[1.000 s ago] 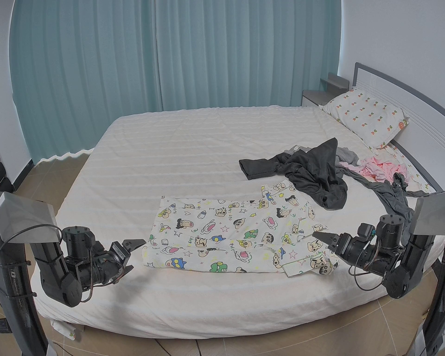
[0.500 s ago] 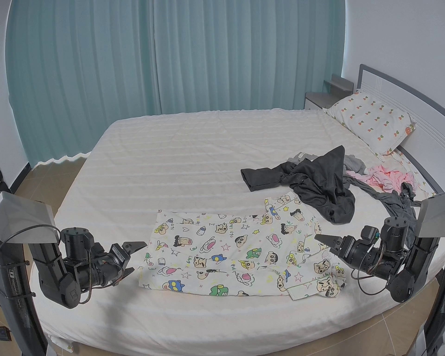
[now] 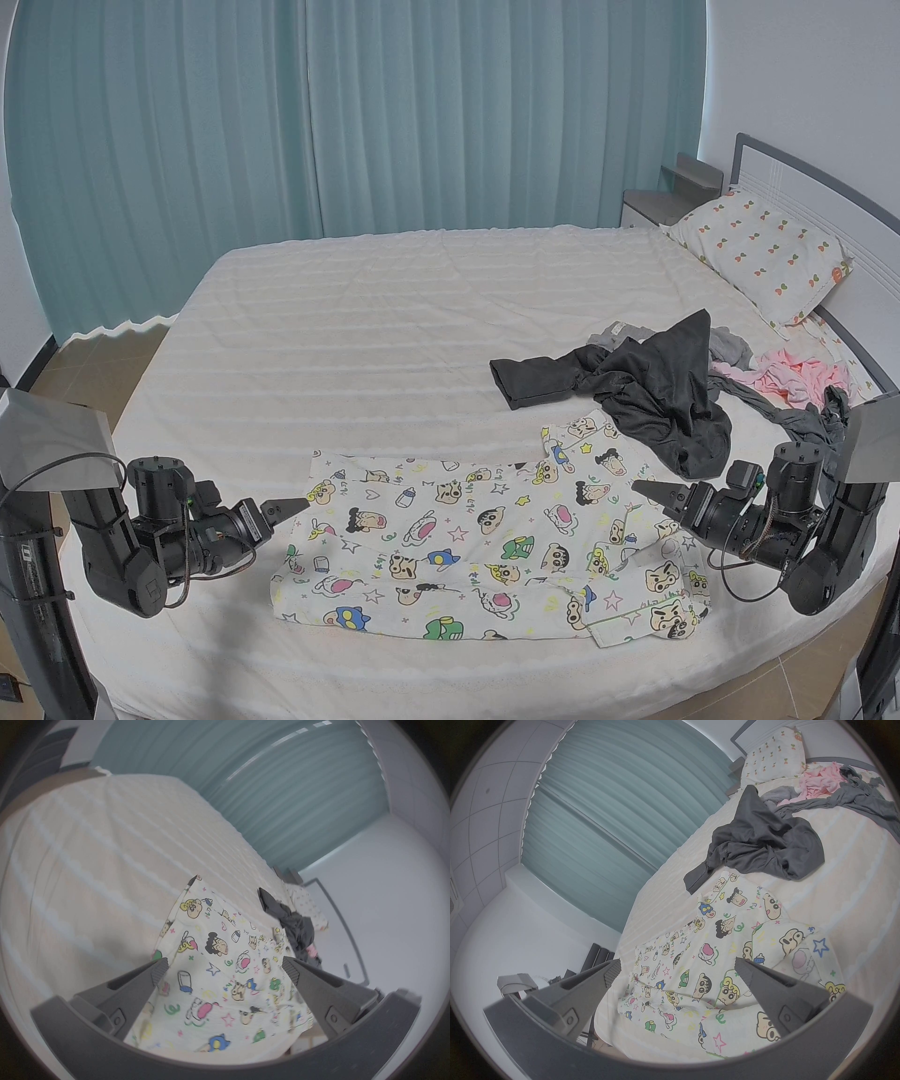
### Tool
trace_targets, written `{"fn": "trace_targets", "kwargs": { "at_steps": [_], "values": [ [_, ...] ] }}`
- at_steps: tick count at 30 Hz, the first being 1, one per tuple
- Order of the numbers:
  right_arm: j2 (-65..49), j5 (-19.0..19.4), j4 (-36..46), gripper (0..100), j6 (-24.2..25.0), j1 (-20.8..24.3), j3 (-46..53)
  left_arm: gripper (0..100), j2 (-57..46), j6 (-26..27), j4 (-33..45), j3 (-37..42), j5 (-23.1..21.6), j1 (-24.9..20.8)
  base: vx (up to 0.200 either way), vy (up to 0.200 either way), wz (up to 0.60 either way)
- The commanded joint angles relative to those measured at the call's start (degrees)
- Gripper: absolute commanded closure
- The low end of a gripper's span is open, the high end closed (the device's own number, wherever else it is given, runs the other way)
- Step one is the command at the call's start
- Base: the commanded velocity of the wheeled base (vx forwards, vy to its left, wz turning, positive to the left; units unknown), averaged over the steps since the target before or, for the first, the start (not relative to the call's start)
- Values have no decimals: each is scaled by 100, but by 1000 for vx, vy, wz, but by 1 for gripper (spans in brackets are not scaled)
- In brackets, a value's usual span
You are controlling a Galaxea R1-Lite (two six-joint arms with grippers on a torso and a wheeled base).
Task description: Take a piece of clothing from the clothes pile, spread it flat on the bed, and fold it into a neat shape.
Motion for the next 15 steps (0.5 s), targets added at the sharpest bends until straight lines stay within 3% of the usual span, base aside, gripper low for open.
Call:
{"fn": "trace_targets", "kwargs": {
  "at_steps": [1, 5, 9, 15],
  "values": [
    [206, 23, -16, 0, -166, 109, 78, 0, 185, 811, 671, -439, -69, -133, 0, 0, 0],
    [233, 23, -25, 0, -166, 100, 87, 0, 238, 1435, 1269, -711, -95, -160, 0, 0, 0],
    [303, 23, -25, 0, -236, 100, 87, 0, 229, 1549, 1770, -1054, -324, -195, 0, 0, 0],
    [347, 23, -34, 0, -254, 100, 78, 0, 466, 1979, 2376, -1511, -324, -221, 0, 0, 0]
  ]
}}
